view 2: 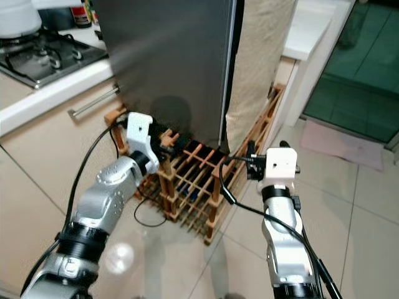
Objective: Restocking fridge
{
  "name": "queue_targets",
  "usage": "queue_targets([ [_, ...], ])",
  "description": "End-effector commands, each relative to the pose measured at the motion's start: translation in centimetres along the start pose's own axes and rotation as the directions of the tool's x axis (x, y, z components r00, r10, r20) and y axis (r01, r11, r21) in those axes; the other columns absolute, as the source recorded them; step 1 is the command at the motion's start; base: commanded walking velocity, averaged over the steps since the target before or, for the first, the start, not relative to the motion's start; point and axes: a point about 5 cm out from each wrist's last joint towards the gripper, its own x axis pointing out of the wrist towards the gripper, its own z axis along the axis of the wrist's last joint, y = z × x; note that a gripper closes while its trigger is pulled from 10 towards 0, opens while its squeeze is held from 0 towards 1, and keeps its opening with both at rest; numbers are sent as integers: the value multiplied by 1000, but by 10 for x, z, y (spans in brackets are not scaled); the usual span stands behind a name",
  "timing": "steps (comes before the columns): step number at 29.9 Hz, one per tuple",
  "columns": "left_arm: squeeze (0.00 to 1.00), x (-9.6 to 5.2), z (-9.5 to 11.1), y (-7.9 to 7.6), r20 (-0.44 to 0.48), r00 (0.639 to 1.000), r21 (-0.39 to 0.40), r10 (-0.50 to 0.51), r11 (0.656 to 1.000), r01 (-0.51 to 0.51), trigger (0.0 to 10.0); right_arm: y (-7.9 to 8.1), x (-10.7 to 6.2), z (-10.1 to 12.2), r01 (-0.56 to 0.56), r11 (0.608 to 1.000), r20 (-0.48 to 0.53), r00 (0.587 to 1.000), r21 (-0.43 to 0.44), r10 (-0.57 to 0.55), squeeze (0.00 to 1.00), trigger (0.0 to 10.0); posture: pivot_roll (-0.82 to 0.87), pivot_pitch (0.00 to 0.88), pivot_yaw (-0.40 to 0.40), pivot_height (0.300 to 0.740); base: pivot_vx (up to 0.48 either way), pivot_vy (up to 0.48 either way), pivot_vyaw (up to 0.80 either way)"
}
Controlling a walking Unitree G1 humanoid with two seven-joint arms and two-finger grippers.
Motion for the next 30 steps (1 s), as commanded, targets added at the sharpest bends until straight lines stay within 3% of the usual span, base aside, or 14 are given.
queue_targets([
  [1,0,-2,6,-5,24,998,-5,-55,998,55,10000,-1,3,4,3,1000,19,1000,-9,-3,0,10000,-121,0,39,740,0,-469,0],
  [8,0,-11,17,-16,96,980,33,-175,984,173,10000,-2,8,3,-4,1000,16,1000,-14,5,0,10000,-111,0,30,740,0,-446,0],
  [12,0,-11,16,-14,83,985,47,-154,988,150,10000,-1,9,3,-9,1000,18,1000,-14,10,0,10000,-110,0,30,740,74,-196,0],
  [15,0,-8,11,2,30,999,135,12,991,-16,10000,0,7,5,-16,1000,22,1000,-6,16,0,10000,-113,0,30,740,0,0,0],
  [16,0,-14,6,19,-11,991,180,130,976,-126,10000,-4,0,5,-15,1000,20,1000,-2,15,0,10000,-113,0,30,740,0,0,0],
  [17,0,-23,4,33,-22,981,154,193,970,-187,10000,-7,-9,5,-15,1000,15,1000,0,15,0,10000,-115,0,31,740,0,0,0],
  [18,0,-23,4,33,-22,981,154,193,970,-187,10000,-7,-9,5,-15,1000,15,1000,0,15,0,10000,-115,0,31,740,0,0,0],
  [20,0,-52,-6,62,-64,943,131,327,939,-317,10000,-14,-31,4,-23,1000,3,1000,-11,23,0,10000,-123,0,35,740,0,0,0],
  [21,0,-91,-18,85,-102,903,128,416,906,-403,10000,-22,-60,4,-20,1000,-7,1000,-17,20,0,10000,-128,0,38,740,0,0,0],
  [22,0,-91,-18,85,-102,903,128,416,906,-403,10000,-22,-60,4,-20,1000,-7,1000,-17,20,0,10000,-128,0,38,740,0,0,0],
  [24,0,-121,-27,93,-115,883,89,456,890,-448,10000,-28,-82,8,3,999,-7,1000,-32,-3,0,10000,-135,0,36,740,0,0,0],
  [27,0,-154,-32,89,-89,866,115,491,869,-481,10000,-35,-109,11,33,996,-10,999,-87,-34,0,10000,-143,0,32,740,0,0,0],
  [30,0,-155,-20,64,-27,918,179,396,905,-386,10000,-44,-119,13,75,989,-16,997,-126,-77,0,10000,-144,0,27,740,0,0,0],
])
